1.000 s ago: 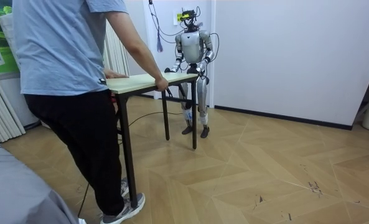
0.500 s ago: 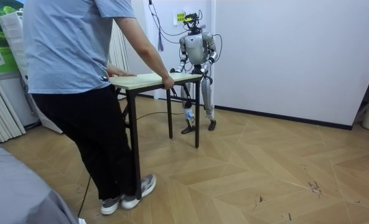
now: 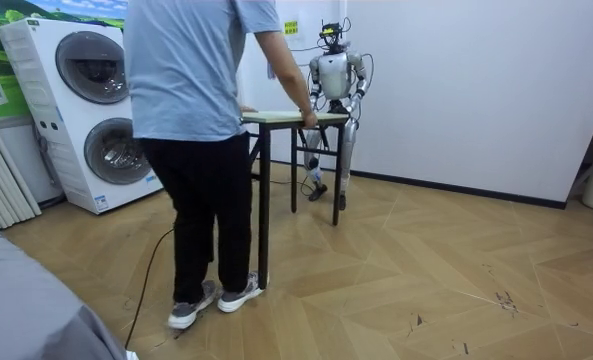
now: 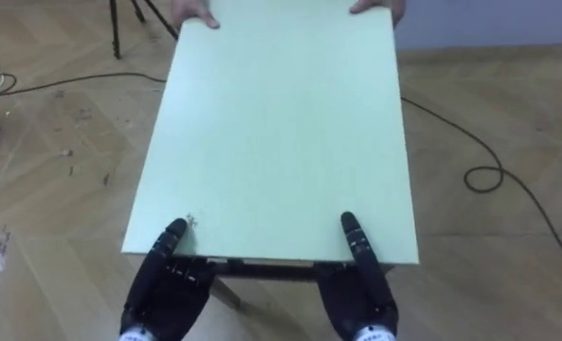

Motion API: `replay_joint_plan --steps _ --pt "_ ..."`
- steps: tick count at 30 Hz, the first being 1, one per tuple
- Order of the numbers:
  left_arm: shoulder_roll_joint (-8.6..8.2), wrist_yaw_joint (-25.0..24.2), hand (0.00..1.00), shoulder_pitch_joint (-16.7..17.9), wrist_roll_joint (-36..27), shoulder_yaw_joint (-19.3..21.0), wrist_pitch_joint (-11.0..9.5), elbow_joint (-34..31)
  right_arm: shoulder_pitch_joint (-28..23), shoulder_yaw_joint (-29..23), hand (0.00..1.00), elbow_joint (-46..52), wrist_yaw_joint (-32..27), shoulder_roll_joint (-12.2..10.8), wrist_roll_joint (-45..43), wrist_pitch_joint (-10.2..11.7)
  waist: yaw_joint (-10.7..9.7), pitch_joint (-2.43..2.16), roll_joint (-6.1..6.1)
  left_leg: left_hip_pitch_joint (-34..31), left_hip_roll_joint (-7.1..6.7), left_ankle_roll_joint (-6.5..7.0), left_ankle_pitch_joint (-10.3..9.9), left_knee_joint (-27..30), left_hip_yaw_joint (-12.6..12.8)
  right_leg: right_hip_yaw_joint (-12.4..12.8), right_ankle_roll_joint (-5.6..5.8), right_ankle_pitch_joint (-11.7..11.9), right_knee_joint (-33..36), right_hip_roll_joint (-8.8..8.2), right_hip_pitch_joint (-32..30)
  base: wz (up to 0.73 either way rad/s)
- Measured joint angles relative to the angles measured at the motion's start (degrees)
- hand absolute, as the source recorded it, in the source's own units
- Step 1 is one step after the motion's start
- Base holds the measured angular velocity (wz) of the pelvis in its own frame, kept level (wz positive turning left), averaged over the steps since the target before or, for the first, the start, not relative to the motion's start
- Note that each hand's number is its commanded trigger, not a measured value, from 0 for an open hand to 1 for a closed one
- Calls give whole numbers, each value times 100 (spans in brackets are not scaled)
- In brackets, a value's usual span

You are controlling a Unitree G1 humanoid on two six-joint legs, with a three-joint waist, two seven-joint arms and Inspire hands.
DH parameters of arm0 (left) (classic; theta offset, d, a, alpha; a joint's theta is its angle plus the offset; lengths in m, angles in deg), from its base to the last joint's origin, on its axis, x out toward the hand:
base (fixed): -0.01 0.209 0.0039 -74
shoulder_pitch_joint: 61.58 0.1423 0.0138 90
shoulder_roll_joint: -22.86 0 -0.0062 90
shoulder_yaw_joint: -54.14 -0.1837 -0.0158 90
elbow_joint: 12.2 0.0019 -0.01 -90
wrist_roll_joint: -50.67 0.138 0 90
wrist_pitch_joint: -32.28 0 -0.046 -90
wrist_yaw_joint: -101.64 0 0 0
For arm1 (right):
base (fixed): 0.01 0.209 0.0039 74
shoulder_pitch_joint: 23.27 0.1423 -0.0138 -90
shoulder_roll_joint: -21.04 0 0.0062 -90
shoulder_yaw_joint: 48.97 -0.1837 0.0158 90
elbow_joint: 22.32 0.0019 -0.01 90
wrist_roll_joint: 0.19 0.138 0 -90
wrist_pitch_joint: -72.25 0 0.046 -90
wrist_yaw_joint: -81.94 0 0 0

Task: Move table with human

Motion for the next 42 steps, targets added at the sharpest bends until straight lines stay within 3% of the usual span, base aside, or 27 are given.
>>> replay_joint_plan --steps 1,2,3,5,6,7,9,10,11,12,14,16,21,24,25,26,27,29,31,34,36,37,40,42 --pt "-2 -12 100 34 -11 2 -1 -5 0 6 100 0 0 -9 2 -16 1 -23 -15 -37 8 23 48 -62 35 48 41 -19 -116 56 3 0" --pt "10 -25 100 46 -9 7 -15 -27 -3 38 100 1 15 -35 -6 -9 10 -17 -76 -67 15 82 152 -129 107 87 100 -110 -98 35 7 0" --pt "24 -30 100 52 -4 7 -38 -30 -22 49 100 1 17 -22 -1 2 8 -25 -149 -67 19 52 200 -145 211 127 99 -192 84 14 20 16" --pt "105 -35 100 49 10 7 -102 -102 -66 134 100 0 88 -47 102 76 26 -44 -455 -149 19 34 330 -119 578 299 83 -709 392 20 516 23" --pt "136 -34 100 43 12 5 -102 -147 -51 157 100 0 117 -46 126 98 48 -44 -511 -194 28 29 346 -68 627 328 79 -837 301 30 650 3" --pt "169 -34 100 36 7 11 -117 -226 29 228 100 0 143 -19 189 140 109 -39 -555 -402 115 6 364 116 649 345 127 -1141 -129 87 848 -23" --pt "167 -37 100 10 12 16 -200 -288 136 315 100 0 155 -4 227 194 235 -38 -573 -687 302 -97 430 346 557 346 59 -1333 -925 366 937 -43" --pt "186 -96 100 9 8 51 -266 -344 227 321 100 0 163 -42 240 186 364 -39 -575 -872 446 -200 495 377 425 359 -20 -1359 -1425 583 1018 -48" --pt "196 -179 100 -18 7 112 -315 -376 344 316 100 -2 165 -56 245 162 384 -35 -581 -1099 567 -268 548 459 358 422 -212 -1335 -1799 802 1024 -40" --pt "201 -204 100 -46 -2 130 -324 -376 391 320 100 -7 165 -58 253 149 385 -34 -577 -1196 656 -283 575 492 349 435 -369 -1292 -1910 895 994 -18" --pt "268 -207 100 -103 1 176 -319 -373 512 308 100 -118 169 -81 290 49 356 -30 -572 -1385 925 -339 694 561 267 349 -529 -1123 -2071 1119 924 -3" --pt "270 -207 100 -92 14 166 -318 -372 494 305 100 -134 169 -90 312 44 343 -27 -571 -1403 974 -371 786 499 193 293 -592 -1059 -2123 1194 916 4" --pt "256 -185 100 -74 72 149 -260 -372 439 299 100 -161 169 -58 436 44 367 8 -517 -1243 939 -425 1142 114 180 150 -711 -933 -2200 1258 875 1" --pt "309 -180 100 -59 -42 82 -260 -371 438 315 100 -162 168 -25 438 88 432 25 -422 -1180 900 -576 1420 -171 30 -56 -791 -860 -2258 1233 817 -15" --pt "272 -177 100 -53 -38 63 -274 -371 438 318 100 -148 168 5 435 122 553 31 -386 -1170 904 -731 1543 -283 -122 -229 -829 -764 -2389 1223 798 -51" --pt "220 -181 100 -11 -36 32 -327 -372 445 322 100 -135 168 44 393 145 605 34 -350 -1155 928 -818 1519 -221 -321 -486 -861 -670 -2525 1175 807 -62" --pt "182 -181 100 22 -36 32 -340 -371 461 343 100 -136 168 71 380 162 658 38 -324 -1157 953 -857 1372 -8 -387 -650 -870 -621 -2575 1139 827 -74" --pt "71 -206 100 171 -99 41 -371 -373 533 491 100 -126 156 195 371 221 705 32 -146 -1111 1038 -876 558 1345 -505 -1050 -904 -445 -2785 1121 940 -53" --pt "60 -229 100 204 -153 41 -352 -374 540 507 100 -104 156 214 353 250 680 47 -29 -917 1039 -882 189 2072 -692 -1301 -929 -407 -2781 1130 943 -9" --pt "55 -222 100 187 -207 41 -294 -406 539 490 100 -37 158 226 227 325 417 61 235 -392 1157 -876 -107 2431 -722 -1641 -935 -404 -2685 1152 833 32" --pt "50 -211 100 133 -207 41 -259 -449 543 452 100 17 158 213 207 379 321 76 343 -40 1203 -966 -258 2148 -720 -1760 -929 -401 -2540 1118 696 29" --pt "46 -156 100 39 -186 40 -222 -451 543 435 100 36 153 199 211 438 277 99 387 57 1107 -1022 -394 1672 -723 -1800 -884 -372 -2420 1056 635 43" --pt "45 -59 100 -163 -165 8 -209 -454 539 413 100 109 150 189 223 593 146 79 422 422 719 -1007 -406 327 -740 -1495 -839 -179 -2396 899 363 44" --pt "35 -21 100 -325 -159 2 -211 -457 591 351 100 144 150 161 277 591 195 78 430 488 672 -930 -469 -33 -710 -1554 -823 -116 -2319 829 185 11"
